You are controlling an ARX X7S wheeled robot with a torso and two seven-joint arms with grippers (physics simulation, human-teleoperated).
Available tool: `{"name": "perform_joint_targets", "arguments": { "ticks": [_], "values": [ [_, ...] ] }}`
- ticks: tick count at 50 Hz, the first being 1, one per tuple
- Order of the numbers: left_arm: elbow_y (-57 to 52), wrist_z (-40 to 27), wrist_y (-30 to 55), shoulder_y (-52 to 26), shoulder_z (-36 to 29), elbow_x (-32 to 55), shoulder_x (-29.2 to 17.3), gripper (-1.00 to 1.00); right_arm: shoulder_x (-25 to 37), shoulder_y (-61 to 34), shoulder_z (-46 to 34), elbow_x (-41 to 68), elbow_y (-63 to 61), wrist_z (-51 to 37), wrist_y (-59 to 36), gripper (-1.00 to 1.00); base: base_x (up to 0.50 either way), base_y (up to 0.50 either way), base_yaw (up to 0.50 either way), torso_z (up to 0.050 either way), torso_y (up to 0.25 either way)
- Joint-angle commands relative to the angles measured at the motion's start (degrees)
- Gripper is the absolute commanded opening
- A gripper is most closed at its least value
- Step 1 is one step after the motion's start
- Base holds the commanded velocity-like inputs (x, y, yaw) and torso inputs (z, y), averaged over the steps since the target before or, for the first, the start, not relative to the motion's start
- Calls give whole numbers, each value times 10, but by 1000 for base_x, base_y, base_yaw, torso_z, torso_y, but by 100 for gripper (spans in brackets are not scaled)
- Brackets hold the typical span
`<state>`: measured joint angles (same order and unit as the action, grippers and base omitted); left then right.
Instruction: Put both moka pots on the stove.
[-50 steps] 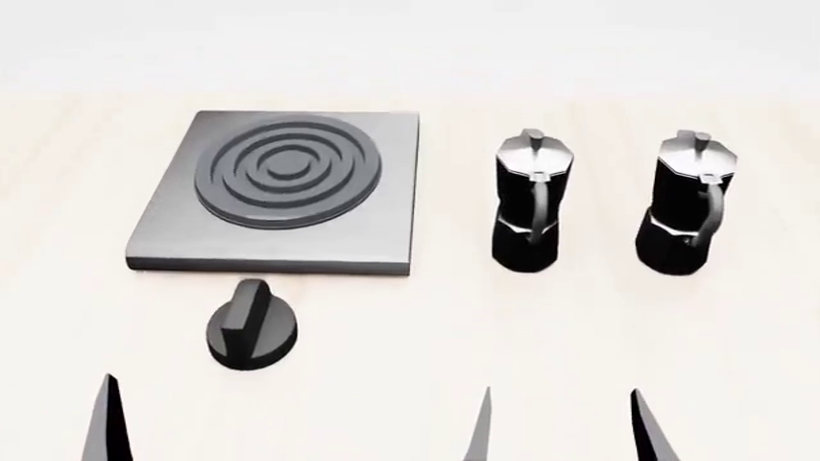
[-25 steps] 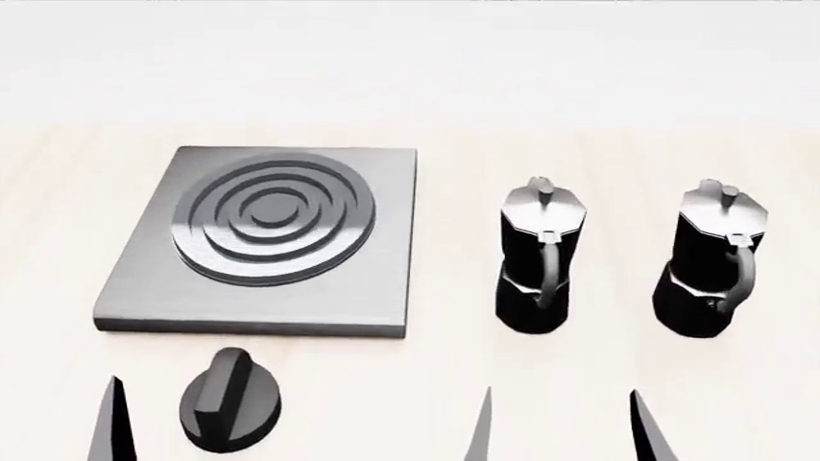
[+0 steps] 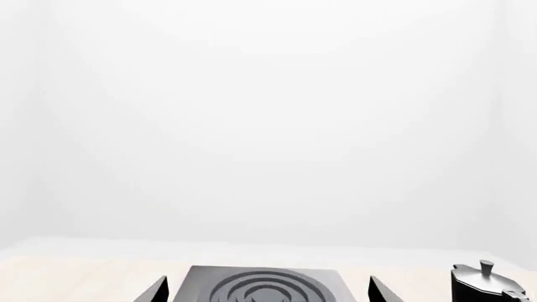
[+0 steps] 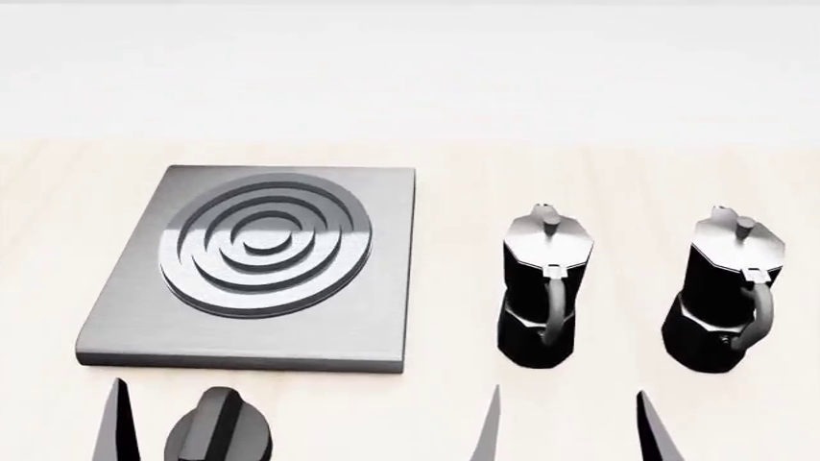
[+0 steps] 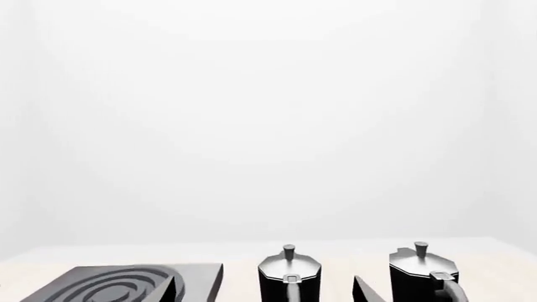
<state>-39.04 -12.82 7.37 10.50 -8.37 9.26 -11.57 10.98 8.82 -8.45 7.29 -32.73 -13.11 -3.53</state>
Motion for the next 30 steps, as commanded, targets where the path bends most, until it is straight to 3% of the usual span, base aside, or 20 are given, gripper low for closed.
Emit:
{"name": "perform_joint_targets", "arguments": {
  "ticks": [1, 30],
  "values": [
    [1, -5, 0, 0, -5, 1, -4, 100, 6, -2, -3, 6, 7, -1, 2, 100, 0, 0, 0, 0, 0],
    [1, -15, -5, 0, -15, 4, -14, 100, 15, -2, -12, 7, 10, -11, 7, 100, 0, 143, 0, 0, 0]
  ]
}}
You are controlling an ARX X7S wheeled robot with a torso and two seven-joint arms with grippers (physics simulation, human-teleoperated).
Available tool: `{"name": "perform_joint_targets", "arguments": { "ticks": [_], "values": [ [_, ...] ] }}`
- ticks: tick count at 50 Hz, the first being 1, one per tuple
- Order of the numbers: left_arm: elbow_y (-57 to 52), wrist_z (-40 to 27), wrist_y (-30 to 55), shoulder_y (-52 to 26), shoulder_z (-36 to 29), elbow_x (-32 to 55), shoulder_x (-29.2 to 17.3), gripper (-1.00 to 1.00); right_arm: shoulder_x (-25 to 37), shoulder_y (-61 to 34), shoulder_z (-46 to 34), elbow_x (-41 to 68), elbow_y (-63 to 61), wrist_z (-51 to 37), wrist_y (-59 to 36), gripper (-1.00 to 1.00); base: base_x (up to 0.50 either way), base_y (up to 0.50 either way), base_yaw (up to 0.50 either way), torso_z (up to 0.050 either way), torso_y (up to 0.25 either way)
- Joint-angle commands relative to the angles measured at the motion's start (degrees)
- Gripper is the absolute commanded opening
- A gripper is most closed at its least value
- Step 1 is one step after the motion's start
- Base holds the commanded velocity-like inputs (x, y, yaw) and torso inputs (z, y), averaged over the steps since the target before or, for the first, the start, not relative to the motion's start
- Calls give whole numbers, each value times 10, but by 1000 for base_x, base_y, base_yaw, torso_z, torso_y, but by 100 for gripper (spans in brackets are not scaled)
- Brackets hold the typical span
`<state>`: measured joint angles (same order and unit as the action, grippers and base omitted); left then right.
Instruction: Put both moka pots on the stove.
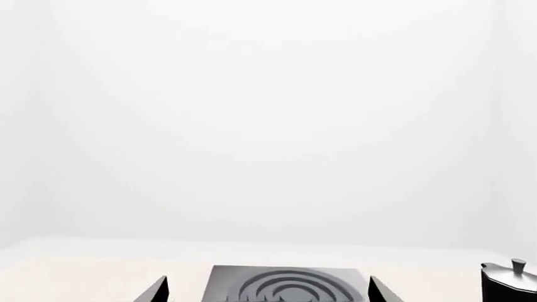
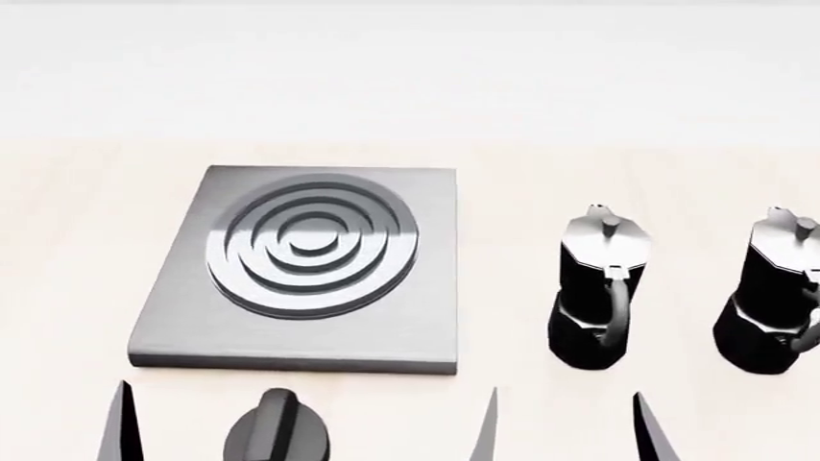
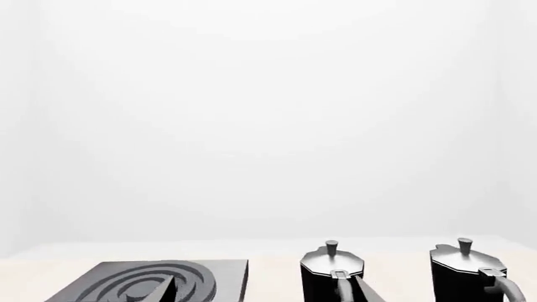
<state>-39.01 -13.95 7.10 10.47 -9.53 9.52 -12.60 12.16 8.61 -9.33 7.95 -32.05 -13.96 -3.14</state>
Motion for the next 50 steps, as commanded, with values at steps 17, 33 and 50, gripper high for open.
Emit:
{"name": "perform_joint_targets", "arguments": {
  "ticks": [17, 33, 50],
  "values": [
    [3, -9, -4, -1, -9, 3, -9, 100, 10, -4, -6, 2, 5, -10, 0, 100, 0, 172, 0, 0, 0],
    [5, -16, -6, -3, -14, 6, -15, 100, 14, -9, -16, -7, 18, -17, -7, 100, 0, 152, 0, 0, 0],
    [7, -24, -10, -3, -21, 14, -23, 100, 9, -55, -8, 16, -41, -47, -115, 100, 0, 0, 0, 0, 0]
  ]
}}
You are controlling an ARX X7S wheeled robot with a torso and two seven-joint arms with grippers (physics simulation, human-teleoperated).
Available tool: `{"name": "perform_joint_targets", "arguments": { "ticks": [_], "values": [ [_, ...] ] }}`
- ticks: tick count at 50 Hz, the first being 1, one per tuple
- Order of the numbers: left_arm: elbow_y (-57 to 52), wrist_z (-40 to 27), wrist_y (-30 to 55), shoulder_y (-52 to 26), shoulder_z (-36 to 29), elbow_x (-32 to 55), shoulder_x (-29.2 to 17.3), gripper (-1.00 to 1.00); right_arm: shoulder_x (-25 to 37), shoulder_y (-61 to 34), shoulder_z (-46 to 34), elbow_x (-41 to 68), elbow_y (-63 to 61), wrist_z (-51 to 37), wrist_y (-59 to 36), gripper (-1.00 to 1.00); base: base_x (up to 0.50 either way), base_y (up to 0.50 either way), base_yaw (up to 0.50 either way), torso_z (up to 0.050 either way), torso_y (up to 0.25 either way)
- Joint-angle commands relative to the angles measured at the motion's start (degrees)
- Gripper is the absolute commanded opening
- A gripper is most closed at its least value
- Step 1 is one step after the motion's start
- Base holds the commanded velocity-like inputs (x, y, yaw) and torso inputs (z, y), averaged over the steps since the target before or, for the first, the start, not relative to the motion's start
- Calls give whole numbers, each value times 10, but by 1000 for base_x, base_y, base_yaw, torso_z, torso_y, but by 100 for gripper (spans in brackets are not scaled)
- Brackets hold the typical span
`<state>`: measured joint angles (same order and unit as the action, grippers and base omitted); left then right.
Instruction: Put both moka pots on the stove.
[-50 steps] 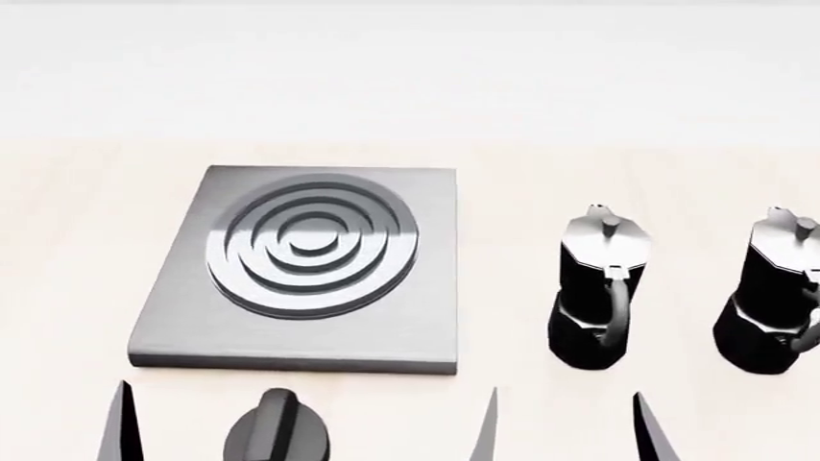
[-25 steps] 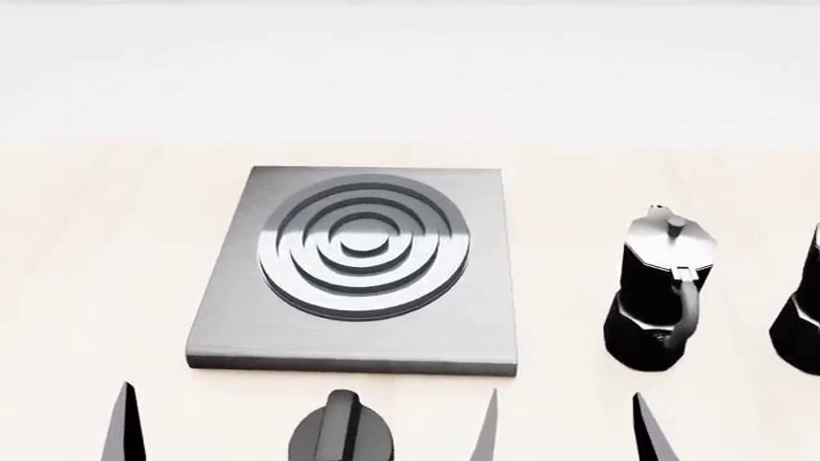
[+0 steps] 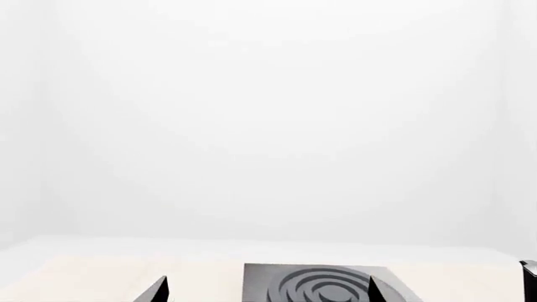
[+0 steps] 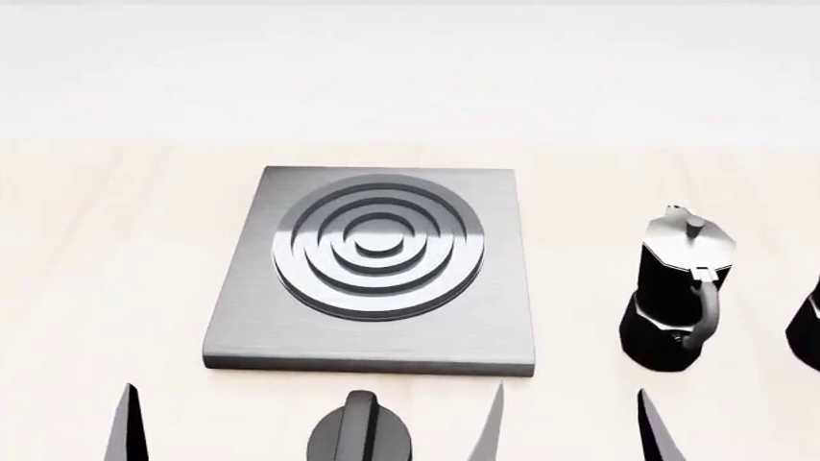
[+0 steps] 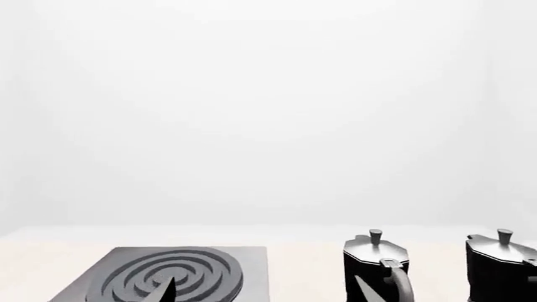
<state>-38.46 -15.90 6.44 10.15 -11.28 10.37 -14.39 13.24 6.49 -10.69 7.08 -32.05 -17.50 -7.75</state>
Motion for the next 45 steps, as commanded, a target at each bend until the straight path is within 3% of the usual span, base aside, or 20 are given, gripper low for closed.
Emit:
{"name": "perform_joint_targets", "arguments": {
  "ticks": [1, 6, 11, 12, 16, 23, 37, 45],
  "values": [
    [2, -5, -4, 0, -3, 7, -5, 100, 2, -39, 3, 20, -48, -12, -75, 100, 0, 0, 0, 0, 0],
    [-5, -8, -1, 0, -3, 10, -8, 100, -5, -97, 30, 34, -54, -29, -102, 100, 0, 0, 0, 0, 0],
    [-3, -11, -3, 0, -4, 12, -10, 100, 13, -181, 58, 58, -41, -33, -202, 100, 0, 0, 0, 0, 0],
    [-4, -12, -2, -1, -4, 12, -11, 100, 27, -204, 61, 85, -46, -19, -259, 100, 0, 0, 0, 0, 0],
    [0, -12, -5, -2, -6, 13, -12, 100, 43, -253, 70, 76, -15, -17, -267, 100, 0, 0, 0, 0, 0],
    [1, -14, -7, -3, -9, 15, -15, 100, 70, -298, 75, 83, 26, 4, -295, 100, 0, 0, 0, 0, 0],
    [-2, -21, -3, -6, -11, 19, -21, 100, 120, -395, 105, 172, 152, 78, -467, 100, 0, 0, 0, 0, 0],
    [1, -24, -7, -5, -15, 20, -22, 100, 146, -419, 84, 166, 211, 106, -476, 100, 0, 0, 0, 0, 0]
  ]
}}
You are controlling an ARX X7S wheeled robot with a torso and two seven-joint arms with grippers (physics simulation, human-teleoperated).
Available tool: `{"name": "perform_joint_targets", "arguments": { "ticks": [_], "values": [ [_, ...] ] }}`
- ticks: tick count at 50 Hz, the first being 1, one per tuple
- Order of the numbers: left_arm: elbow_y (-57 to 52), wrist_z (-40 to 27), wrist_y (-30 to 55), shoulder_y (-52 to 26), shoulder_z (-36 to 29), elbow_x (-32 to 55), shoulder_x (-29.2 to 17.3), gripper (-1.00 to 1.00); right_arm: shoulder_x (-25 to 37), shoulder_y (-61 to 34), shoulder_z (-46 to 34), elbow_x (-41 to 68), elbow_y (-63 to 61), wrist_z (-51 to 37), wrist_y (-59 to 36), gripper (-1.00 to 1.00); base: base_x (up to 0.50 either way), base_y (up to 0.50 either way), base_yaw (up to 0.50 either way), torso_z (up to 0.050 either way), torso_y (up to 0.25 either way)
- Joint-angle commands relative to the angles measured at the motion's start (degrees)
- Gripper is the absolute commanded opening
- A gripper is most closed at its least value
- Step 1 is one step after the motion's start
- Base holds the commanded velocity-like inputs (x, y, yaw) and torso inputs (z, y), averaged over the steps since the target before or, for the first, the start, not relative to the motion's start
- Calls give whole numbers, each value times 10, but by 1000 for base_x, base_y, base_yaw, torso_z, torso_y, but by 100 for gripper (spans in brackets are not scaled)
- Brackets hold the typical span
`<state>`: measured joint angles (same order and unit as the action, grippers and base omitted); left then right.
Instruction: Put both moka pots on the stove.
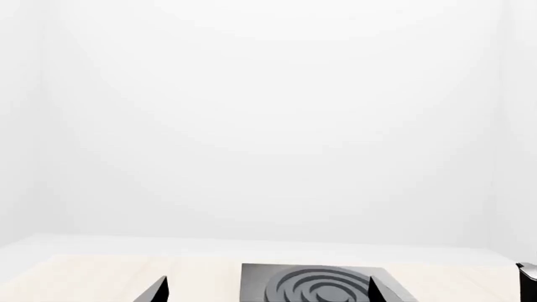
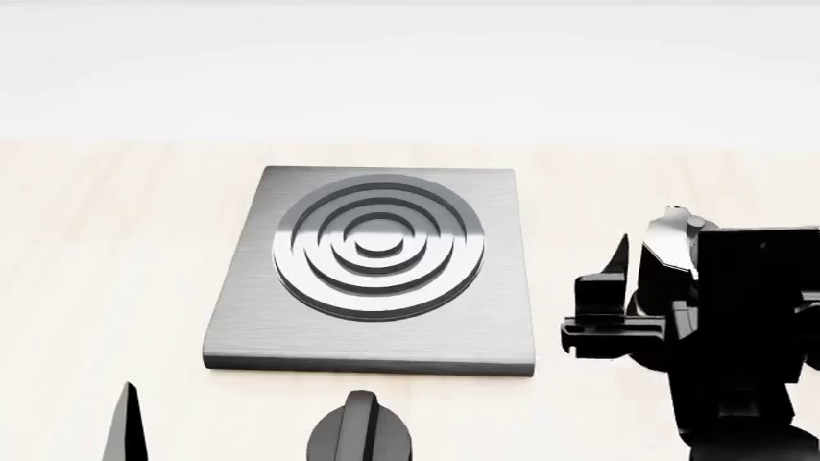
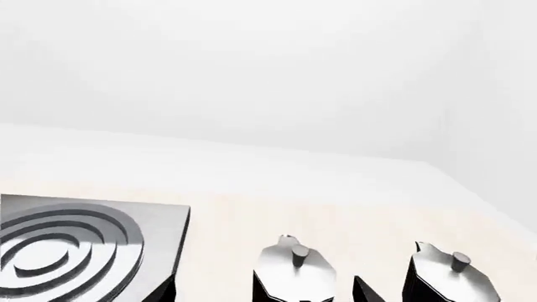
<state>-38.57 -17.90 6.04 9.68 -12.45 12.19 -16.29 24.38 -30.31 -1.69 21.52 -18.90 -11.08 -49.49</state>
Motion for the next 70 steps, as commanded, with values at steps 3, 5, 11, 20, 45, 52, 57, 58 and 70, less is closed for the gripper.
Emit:
{"name": "perform_joint_targets", "arguments": {
  "ticks": [3, 5, 11, 20, 45, 52, 57, 58, 70],
  "values": [
    [4, -5, -3, -1, -4, 1, -4, 100, 39, -67, -22, 13, 124, 54, -53, 100, 0, 0, 0, 0, 0],
    [0, -6, -1, -1, -6, 0, -4, 100, 38, -75, -23, 10, 150, 59, -43, 100, 0, 0, 0, 0, 0],
    [2, -8, 1, -3, -8, 2, -7, 100, 40, -90, -21, 13, 182, 70, -40, 100, 0, 0, 0, 0, 0],
    [2, -10, -3, -3, -9, 5, -10, 100, 45, -106, -42, 2, 218, 80, -35, 100, 0, 0, 0, 0, 0],
    [16, -13, -13, -7, -23, 3, -14, 100, 26, -122, -68, -21, 388, 115, 52, 100, 0, 0, 0, 0, 0],
    [27, -11, -22, -9, -29, 1, -14, 100, 18, -121, -71, -26, 421, 121, 85, 100, 0, 0, 0, 0, 0],
    [30, -11, -26, -8, -31, 1, -15, 100, 13, -127, -72, -32, 457, 125, 112, 100, 0, 0, 0, 0, 0],
    [33, -11, -28, -8, -32, 0, -15, 100, 12, -131, -72, -34, 464, 124, 117, 100, 0, 0, 0, 0, 0],
    [19, -19, -18, -8, -32, 4, -19, 100, -1, -143, -81, -47, 524, 127, 159, 100, 0, 0, 0, 0, 0]
  ]
}}
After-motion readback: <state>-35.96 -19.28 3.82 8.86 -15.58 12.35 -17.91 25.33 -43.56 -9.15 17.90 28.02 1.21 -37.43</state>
